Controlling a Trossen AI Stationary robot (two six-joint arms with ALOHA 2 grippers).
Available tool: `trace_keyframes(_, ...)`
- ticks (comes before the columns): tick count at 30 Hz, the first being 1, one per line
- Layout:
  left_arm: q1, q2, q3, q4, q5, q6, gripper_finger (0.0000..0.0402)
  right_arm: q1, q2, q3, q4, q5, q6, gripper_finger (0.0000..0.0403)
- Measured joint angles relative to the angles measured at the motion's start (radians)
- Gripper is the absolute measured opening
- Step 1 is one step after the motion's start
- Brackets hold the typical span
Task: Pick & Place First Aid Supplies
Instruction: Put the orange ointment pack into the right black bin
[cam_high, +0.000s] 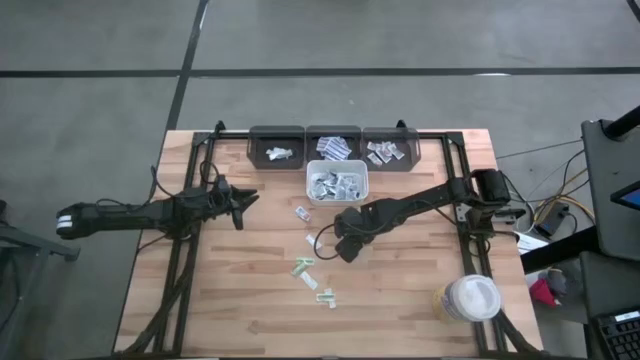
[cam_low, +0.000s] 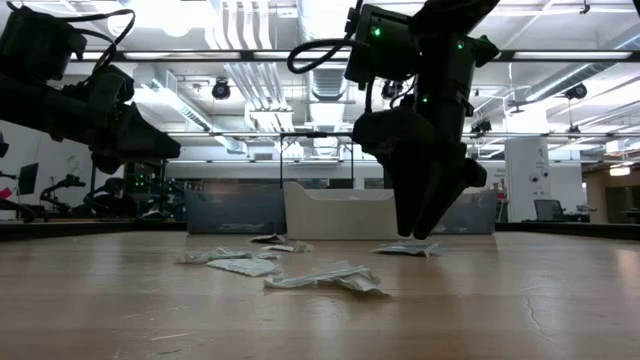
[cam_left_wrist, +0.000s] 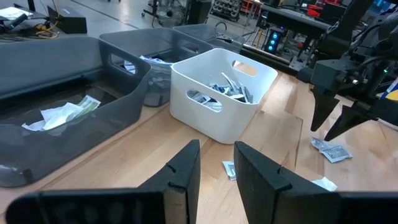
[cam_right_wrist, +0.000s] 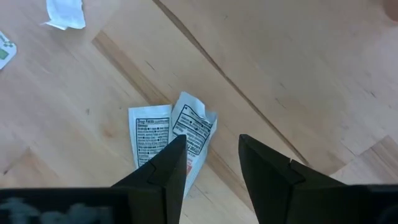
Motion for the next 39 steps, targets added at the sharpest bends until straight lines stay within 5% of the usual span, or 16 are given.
trace_keyframes(12, 0.0, 0.002, 0.0, -0.002, -0.015, -0.003, 0.0094, 0.002, 0.137, 0.049, -0.091, 0.012, 0.085, 0.0111)
trace_keyframes(26, 0.0, 0.003, 0.0, -0.005, -0.016, -0.003, 0.0094, 0.009, 0.128, 0.046, -0.235, 0.041, 0.072, 0.001)
trace_keyframes(39, 0.0, 0.003, 0.0, -0.007, -0.016, 0.001, 0.0094, 0.006, -0.112, 0.015, -0.312, 0.007, 0.054, 0.0008)
